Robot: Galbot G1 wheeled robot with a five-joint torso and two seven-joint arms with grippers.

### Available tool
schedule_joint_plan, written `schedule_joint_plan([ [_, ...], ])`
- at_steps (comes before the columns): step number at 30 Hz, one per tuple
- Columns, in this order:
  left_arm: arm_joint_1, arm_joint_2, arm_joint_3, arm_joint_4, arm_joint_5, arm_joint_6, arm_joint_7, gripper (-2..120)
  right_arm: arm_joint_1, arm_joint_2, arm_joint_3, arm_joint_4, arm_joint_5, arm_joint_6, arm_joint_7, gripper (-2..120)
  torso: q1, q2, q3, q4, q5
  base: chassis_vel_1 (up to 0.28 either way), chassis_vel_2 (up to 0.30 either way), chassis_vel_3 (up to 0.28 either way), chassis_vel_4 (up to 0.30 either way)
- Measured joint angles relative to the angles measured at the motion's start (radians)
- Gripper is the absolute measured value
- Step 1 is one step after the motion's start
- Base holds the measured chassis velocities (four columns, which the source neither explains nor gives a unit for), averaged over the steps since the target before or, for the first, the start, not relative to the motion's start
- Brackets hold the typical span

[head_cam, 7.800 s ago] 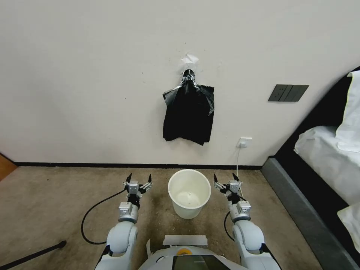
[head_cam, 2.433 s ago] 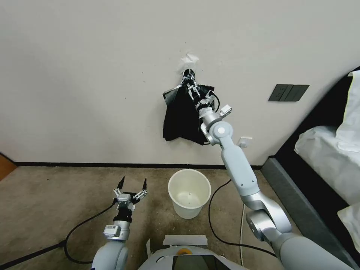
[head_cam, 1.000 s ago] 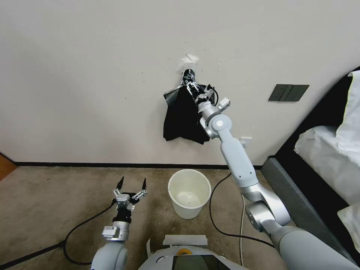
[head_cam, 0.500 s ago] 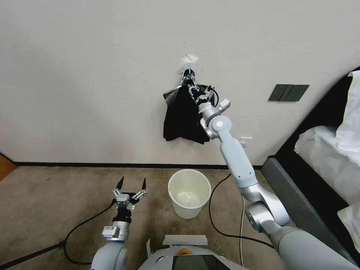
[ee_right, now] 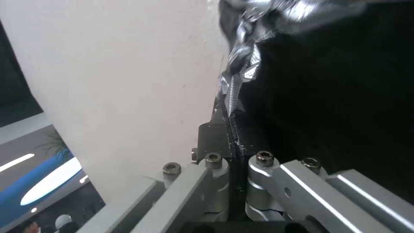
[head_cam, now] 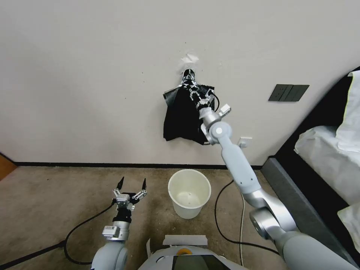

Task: Place a trash bag onto the trash bin.

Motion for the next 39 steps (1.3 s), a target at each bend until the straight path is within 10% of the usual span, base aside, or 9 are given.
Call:
schedule_joint_plan([
  [39,-0.027,0.011,0.051,0.0,0.003,0.0,-0.003,100,-0.583,-0.171,0.025,0.454,-0.246,0.013,0.014,0,0.0,0.0,0.0,0.0,-0.0001,0.0,0.0,0.0,0.0],
])
